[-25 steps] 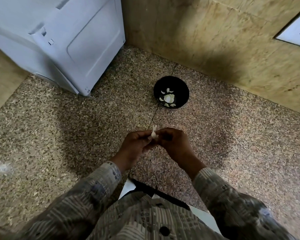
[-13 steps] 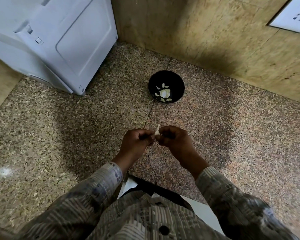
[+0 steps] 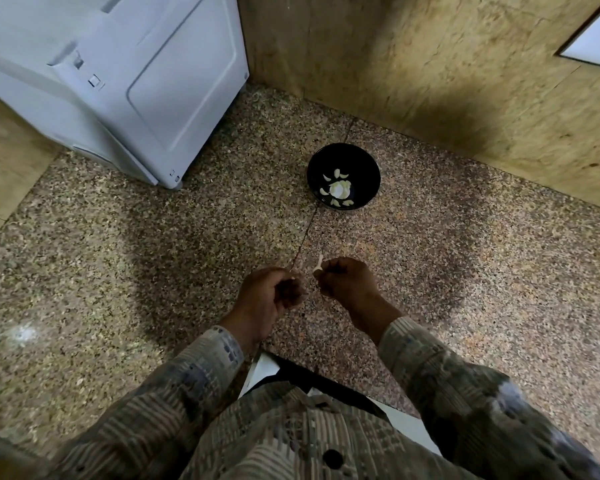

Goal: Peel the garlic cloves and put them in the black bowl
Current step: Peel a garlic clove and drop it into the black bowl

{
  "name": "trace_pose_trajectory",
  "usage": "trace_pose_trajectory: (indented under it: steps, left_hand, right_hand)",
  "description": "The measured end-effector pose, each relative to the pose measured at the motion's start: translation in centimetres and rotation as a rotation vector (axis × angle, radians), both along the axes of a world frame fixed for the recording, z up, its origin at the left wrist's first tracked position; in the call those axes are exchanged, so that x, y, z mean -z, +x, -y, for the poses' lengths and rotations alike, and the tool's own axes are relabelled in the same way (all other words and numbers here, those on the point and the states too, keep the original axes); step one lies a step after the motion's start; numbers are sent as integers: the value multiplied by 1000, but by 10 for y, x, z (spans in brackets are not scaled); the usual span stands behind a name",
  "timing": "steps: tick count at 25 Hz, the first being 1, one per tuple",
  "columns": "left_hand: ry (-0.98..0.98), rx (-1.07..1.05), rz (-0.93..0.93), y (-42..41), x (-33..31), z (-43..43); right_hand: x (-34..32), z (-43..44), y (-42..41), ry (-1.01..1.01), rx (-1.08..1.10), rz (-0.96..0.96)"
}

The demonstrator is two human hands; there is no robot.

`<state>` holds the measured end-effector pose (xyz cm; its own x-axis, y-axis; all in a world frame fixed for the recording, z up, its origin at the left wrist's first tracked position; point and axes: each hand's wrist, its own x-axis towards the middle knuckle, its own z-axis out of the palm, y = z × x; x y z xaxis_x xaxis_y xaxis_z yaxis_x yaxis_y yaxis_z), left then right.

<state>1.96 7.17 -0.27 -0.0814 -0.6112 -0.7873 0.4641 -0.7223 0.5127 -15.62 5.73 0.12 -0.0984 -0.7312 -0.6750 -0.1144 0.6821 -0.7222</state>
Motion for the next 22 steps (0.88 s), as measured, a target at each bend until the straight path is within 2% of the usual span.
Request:
trace_pose_trajectory:
  steps: [2, 4, 9, 13, 15, 18, 20, 22]
  left_hand:
    - [40, 49, 136, 9, 9, -9]
    - [48, 123, 232, 19, 19, -18]
    - [20, 181, 197, 24, 34, -23]
    - [34, 146, 99, -7, 34, -20]
    - [76, 114, 15, -24, 34, -20]
    - [112, 115, -53, -42, 38, -18]
    - [66, 182, 17, -49, 38, -11]
    - [-99, 380, 260, -49, 40, 0]
  right_hand:
    - [15, 13, 14, 21, -128, -216]
    - [19, 25, 29, -8, -219, -263]
    - [14, 17, 29, -123, -423, -427]
    - [8, -25, 8, -54, -375, -249]
    - [12, -36, -4, -55, -243, -253]
    - [16, -39, -21, 5, -86, -113]
    - [19, -37, -29, -2, -92, -118]
    - [22, -32, -34, -48, -155, -245]
